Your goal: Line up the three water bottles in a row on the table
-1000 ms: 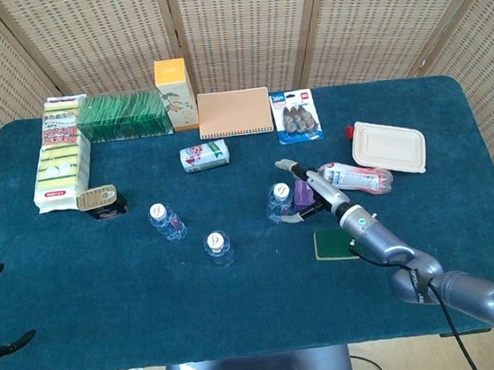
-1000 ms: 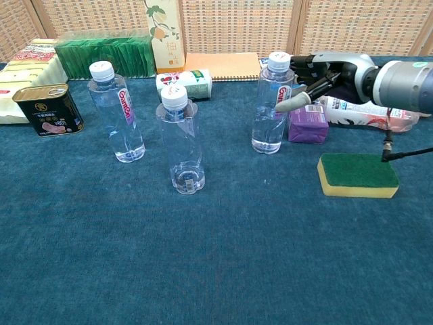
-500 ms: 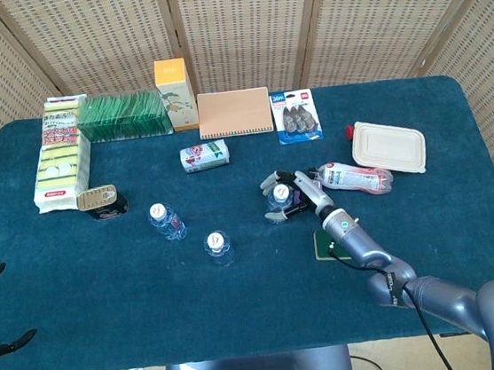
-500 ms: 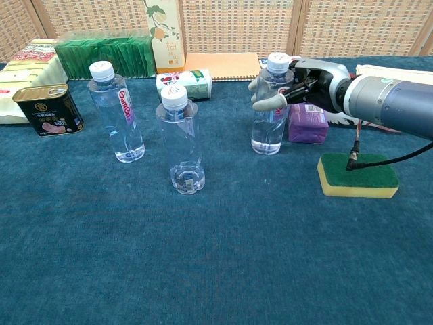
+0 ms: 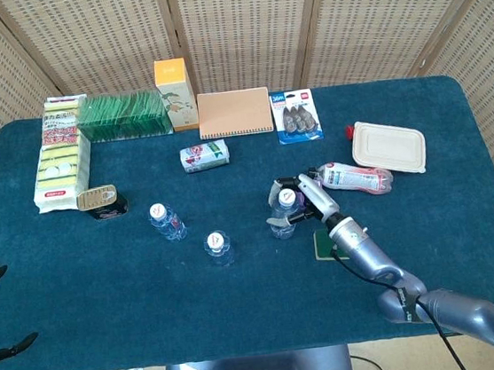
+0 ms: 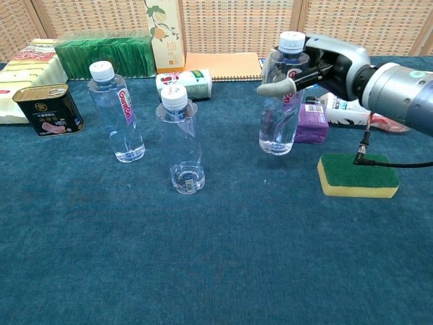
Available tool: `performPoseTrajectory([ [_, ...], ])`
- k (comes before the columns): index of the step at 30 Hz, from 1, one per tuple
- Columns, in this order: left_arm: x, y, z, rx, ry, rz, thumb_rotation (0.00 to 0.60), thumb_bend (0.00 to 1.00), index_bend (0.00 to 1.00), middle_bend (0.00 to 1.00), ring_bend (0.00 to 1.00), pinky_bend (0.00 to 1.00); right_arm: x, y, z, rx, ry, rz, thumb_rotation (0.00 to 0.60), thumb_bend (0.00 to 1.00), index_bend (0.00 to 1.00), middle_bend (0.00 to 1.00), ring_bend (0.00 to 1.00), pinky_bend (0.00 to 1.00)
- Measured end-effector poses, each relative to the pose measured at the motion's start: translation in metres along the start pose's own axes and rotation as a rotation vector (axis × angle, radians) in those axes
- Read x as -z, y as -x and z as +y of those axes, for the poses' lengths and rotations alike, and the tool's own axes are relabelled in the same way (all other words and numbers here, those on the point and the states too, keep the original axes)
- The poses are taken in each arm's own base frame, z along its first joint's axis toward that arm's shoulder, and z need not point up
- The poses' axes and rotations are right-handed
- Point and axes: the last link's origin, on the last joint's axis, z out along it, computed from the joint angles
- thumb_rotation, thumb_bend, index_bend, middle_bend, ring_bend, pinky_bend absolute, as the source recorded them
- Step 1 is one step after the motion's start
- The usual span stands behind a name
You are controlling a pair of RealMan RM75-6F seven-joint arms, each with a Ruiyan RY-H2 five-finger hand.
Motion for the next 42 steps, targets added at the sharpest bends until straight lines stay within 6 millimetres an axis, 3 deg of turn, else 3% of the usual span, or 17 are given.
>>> performPoseTrajectory([
  [10, 0.006, -0.001, 0.004, 0.004, 0.033, 0.002, 0.6, 0.1, 0.0, 0.0, 0.0, 0.0, 0.055, 0.012, -0.011, 0.15, -0.101, 0.01, 0.6, 0.31, 0.62, 0.66, 0.58, 0.57],
  [16, 0.01, -0.001, 0.007, 0.002, 0.054, 0.002, 0.6, 0.1, 0.0, 0.0, 0.0, 0.0, 0.069, 0.02, -0.01, 0.204, -0.105, -0.01, 0.6, 0.31, 0.62, 0.66, 0.57, 0.57],
  [28, 0.013, -0.003, 0.006, 0.009, 0.064, 0.0, 0.6, 0.1, 0.0, 0.0, 0.0, 0.0, 0.054, 0.052, -0.017, 0.268, -0.101, -0.054, 0.6, 0.31, 0.62, 0.66, 0.57, 0.57],
  [42, 0.011, -0.004, 0.003, 0.019, 0.064, -0.013, 0.6, 0.1, 0.0, 0.0, 0.0, 0.0, 0.024, 0.071, -0.017, 0.283, -0.02, -0.069, 0.6, 0.31, 0.62, 0.65, 0.55, 0.57],
])
